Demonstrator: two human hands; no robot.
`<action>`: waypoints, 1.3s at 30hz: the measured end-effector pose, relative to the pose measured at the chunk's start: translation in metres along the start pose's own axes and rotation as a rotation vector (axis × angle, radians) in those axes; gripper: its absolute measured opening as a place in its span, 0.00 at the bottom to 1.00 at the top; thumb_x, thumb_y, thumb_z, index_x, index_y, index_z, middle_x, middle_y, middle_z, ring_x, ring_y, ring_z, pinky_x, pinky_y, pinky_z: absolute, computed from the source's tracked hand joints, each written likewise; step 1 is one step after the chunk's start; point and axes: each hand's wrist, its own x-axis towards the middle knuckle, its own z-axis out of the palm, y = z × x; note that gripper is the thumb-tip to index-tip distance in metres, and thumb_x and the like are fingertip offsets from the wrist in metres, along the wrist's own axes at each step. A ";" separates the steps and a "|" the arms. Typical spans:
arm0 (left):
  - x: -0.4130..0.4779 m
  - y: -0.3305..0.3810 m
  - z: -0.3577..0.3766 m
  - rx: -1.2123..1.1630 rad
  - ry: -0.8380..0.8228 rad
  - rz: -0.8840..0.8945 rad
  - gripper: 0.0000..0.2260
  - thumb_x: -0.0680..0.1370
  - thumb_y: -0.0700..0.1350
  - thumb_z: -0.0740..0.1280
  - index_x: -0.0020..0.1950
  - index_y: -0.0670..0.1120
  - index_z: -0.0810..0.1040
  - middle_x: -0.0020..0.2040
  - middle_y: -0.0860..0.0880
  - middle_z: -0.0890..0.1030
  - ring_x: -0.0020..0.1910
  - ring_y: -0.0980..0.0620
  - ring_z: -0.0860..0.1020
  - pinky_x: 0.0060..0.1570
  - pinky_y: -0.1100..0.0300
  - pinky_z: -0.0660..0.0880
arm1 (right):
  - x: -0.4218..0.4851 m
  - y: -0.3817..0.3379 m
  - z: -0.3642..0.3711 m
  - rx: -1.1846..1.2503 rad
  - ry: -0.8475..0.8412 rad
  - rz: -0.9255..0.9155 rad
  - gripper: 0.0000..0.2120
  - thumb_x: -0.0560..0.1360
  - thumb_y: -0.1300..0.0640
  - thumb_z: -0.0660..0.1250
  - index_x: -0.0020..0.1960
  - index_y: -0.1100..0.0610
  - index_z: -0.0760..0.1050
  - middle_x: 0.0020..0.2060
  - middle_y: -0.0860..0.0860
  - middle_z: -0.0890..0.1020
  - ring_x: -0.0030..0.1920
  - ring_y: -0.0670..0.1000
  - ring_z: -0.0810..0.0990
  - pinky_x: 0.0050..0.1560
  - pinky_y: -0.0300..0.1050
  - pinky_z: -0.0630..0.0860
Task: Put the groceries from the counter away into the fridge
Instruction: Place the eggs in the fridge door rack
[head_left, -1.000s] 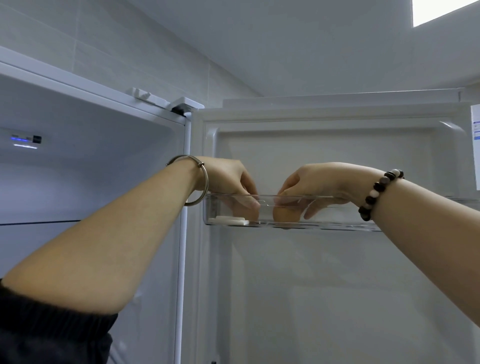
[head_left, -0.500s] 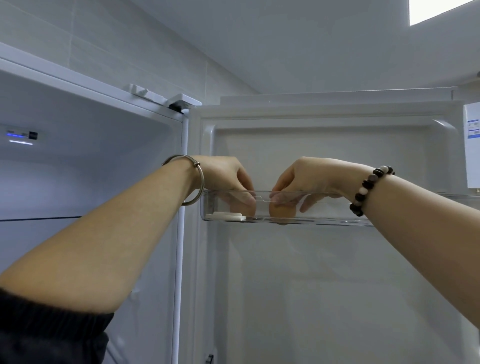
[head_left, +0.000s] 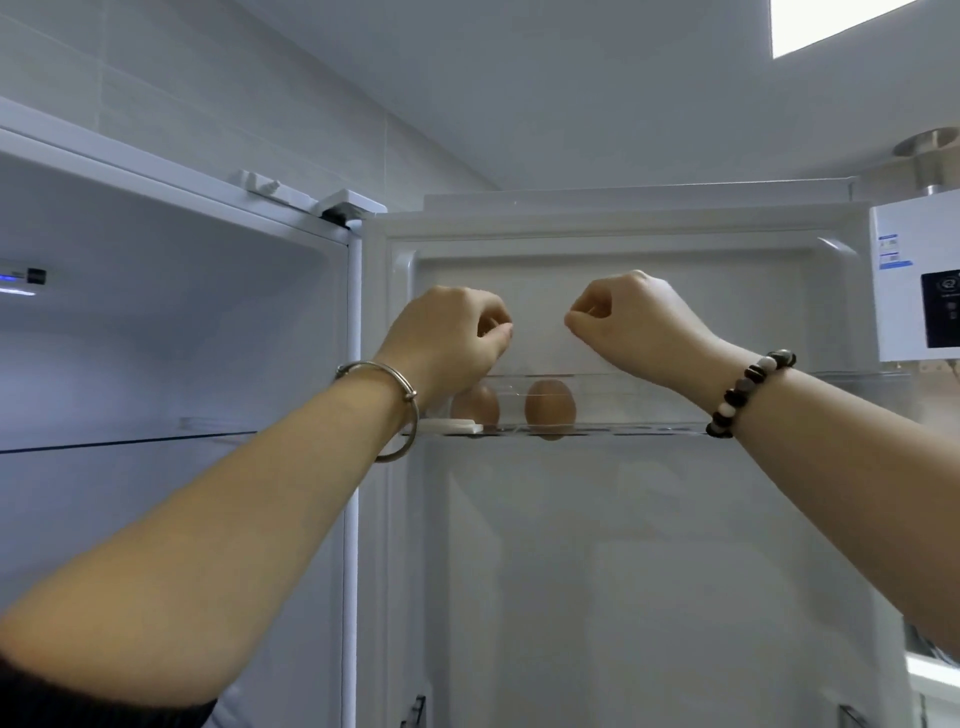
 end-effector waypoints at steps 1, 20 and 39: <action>-0.001 0.003 0.004 0.014 0.037 0.034 0.11 0.78 0.48 0.62 0.56 0.46 0.80 0.50 0.49 0.82 0.50 0.50 0.78 0.51 0.52 0.76 | -0.005 0.002 -0.003 -0.012 0.043 -0.006 0.12 0.76 0.51 0.63 0.52 0.56 0.79 0.47 0.50 0.81 0.46 0.51 0.78 0.47 0.46 0.76; 0.014 0.239 0.099 -0.036 0.241 0.486 0.26 0.77 0.55 0.53 0.74 0.46 0.61 0.74 0.40 0.61 0.74 0.39 0.57 0.69 0.41 0.54 | -0.159 0.132 -0.184 -0.864 0.298 0.103 0.26 0.75 0.47 0.54 0.66 0.62 0.68 0.65 0.61 0.71 0.66 0.61 0.68 0.68 0.59 0.62; -0.054 0.751 0.120 -0.750 0.134 0.825 0.29 0.81 0.57 0.51 0.77 0.52 0.42 0.77 0.48 0.38 0.75 0.47 0.34 0.71 0.46 0.34 | -0.438 0.211 -0.568 -1.573 0.193 0.647 0.28 0.79 0.46 0.53 0.73 0.62 0.60 0.73 0.61 0.60 0.74 0.60 0.57 0.72 0.60 0.53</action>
